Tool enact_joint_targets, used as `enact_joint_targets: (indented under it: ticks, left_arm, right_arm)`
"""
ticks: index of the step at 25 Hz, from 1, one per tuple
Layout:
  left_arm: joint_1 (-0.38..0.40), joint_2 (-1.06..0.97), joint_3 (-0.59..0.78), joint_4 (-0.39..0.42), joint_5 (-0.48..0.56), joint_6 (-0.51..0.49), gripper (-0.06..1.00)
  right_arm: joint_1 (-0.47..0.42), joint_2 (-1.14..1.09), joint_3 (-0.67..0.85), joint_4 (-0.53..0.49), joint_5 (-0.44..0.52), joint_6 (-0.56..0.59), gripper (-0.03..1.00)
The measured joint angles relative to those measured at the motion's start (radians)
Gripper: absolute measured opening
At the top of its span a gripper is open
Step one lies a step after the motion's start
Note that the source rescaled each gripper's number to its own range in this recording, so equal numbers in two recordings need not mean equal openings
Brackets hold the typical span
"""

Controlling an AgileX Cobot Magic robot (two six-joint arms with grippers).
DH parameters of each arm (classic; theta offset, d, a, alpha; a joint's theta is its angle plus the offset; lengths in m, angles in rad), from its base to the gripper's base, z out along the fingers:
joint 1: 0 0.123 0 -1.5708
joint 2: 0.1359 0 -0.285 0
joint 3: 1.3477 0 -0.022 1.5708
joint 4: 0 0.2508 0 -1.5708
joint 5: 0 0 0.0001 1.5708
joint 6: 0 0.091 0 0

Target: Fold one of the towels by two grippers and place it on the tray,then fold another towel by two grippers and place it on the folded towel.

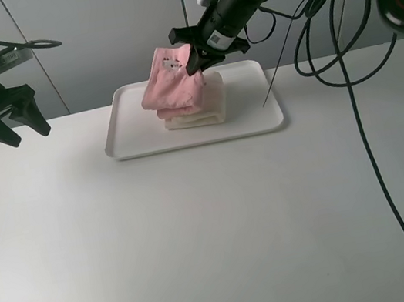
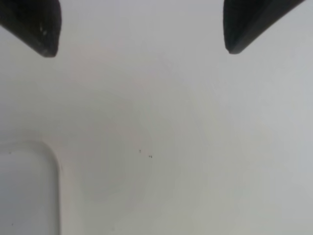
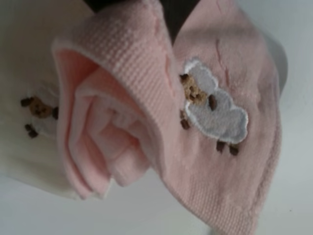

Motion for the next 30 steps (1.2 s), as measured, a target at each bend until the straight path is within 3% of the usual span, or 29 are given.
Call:
enact_joint_targets:
  ticks: [2,4,6,9,10,11,14,19,21,25,27,30]
  left_arm:
    - [0.0,0.0,0.0,0.0,0.0,0.0,0.88]
    - [0.0,0.0,0.0,0.0,0.0,0.0,0.88]
    - [0.0,0.0,0.0,0.0,0.0,0.0,0.88]
    - [0.0,0.0,0.0,0.0,0.0,0.004,0.88]
    - [0.0,0.0,0.0,0.0,0.0,0.006,0.88]
    - [0.0,0.0,0.0,0.0,0.0,0.006,0.88]
    - [0.0,0.0,0.0,0.0,0.0,0.008,0.88]
    - [0.0,0.0,0.0,0.0,0.001,0.016,0.88]
    - [0.0,0.0,0.0,0.0,0.002,0.016,0.88]
    - [0.0,-0.026,0.046,-0.006,-0.024,0.021,0.88]
    - [0.0,-0.084,0.135,-0.012,-0.091,0.035,0.88]
    - [0.002,-0.22,0.321,-0.012,-0.225,0.061,0.88]
  right_arm:
    - [0.0,0.018,0.0,-0.002,-0.016,0.0,0.06]
    - [0.0,0.029,0.0,-0.002,-0.027,0.0,0.15]
    - [0.0,0.036,0.0,-0.002,-0.036,0.0,0.38]
    - [0.0,0.036,0.0,-0.002,-0.042,0.006,0.81]
    - [0.0,0.036,0.0,-0.004,-0.042,0.008,0.92]
    - [0.0,0.036,0.0,-0.025,-0.04,0.008,0.96]
    - [0.0,0.008,0.0,-0.129,-0.004,0.034,1.0]
    - [0.0,-0.11,0.0,-0.436,0.068,0.131,1.0]
    - [0.0,-0.179,0.0,-0.509,0.087,0.148,1.0]
    - [0.0,-0.307,0.0,-0.573,0.121,0.164,1.0]
    - [0.0,-0.357,0.016,-0.585,0.145,0.169,1.0]
    - [0.0,-0.448,0.157,-0.596,0.139,0.175,1.0]
